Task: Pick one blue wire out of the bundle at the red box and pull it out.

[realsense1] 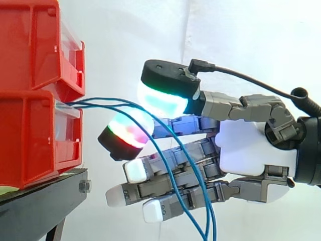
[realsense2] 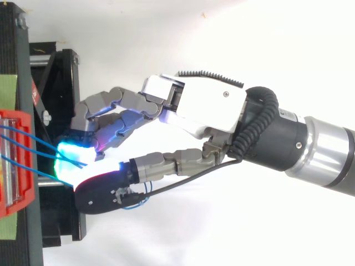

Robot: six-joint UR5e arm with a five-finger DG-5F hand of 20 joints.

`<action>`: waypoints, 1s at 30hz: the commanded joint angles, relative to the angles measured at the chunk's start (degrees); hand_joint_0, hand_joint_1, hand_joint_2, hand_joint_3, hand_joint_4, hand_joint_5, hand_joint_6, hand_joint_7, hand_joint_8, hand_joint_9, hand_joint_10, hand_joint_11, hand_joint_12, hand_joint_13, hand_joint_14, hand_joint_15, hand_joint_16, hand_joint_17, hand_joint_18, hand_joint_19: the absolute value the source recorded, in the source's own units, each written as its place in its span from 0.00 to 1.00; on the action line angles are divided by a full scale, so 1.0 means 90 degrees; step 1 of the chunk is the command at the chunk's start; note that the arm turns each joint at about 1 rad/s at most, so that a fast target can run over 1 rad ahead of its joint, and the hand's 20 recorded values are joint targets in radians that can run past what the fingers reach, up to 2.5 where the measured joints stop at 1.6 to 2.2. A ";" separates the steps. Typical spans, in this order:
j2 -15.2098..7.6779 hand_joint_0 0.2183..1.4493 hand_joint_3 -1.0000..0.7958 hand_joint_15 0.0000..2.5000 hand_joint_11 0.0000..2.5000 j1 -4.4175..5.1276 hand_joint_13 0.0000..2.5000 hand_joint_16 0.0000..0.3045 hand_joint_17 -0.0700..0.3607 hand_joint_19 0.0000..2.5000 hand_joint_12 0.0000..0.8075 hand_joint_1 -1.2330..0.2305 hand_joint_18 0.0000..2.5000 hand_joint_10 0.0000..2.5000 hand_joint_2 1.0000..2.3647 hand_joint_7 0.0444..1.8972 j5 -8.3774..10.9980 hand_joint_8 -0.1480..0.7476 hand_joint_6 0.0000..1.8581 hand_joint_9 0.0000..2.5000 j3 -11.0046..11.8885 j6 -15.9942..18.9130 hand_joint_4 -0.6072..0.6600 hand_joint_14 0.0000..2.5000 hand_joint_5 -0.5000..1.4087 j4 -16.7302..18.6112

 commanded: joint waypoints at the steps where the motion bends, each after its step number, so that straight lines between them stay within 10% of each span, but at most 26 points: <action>1: 0.0000 0.28 0.48 0.10 0.23 0.0000 0.25 0.22 0.52 0.16 0.61 0.40 0.32 0.01 0.01 0.56 -0.0001 0.63 0.48 0.32 0.0009 0.0000 0.66 0.00 0.16 0.0000; 10: 0.0000 0.29 0.35 0.10 0.24 0.0000 0.23 0.20 0.49 0.16 0.58 0.24 0.30 0.01 0.01 0.53 -0.0011 0.58 0.49 0.28 0.0019 0.0010 0.68 0.00 0.15 -0.0029; 17: 0.0000 0.22 0.28 0.10 0.23 0.0000 0.24 0.22 0.51 0.17 0.61 0.44 0.31 0.01 0.00 0.53 -0.0011 0.62 0.48 0.31 0.0019 0.0020 0.68 0.00 0.17 -0.0039; 30: 0.0000 0.28 0.51 0.10 0.23 0.0000 0.26 0.23 0.54 0.17 0.63 0.41 0.33 0.00 0.01 0.52 -0.0011 0.65 0.46 0.33 0.0028 0.0039 0.69 0.00 0.17 -0.0039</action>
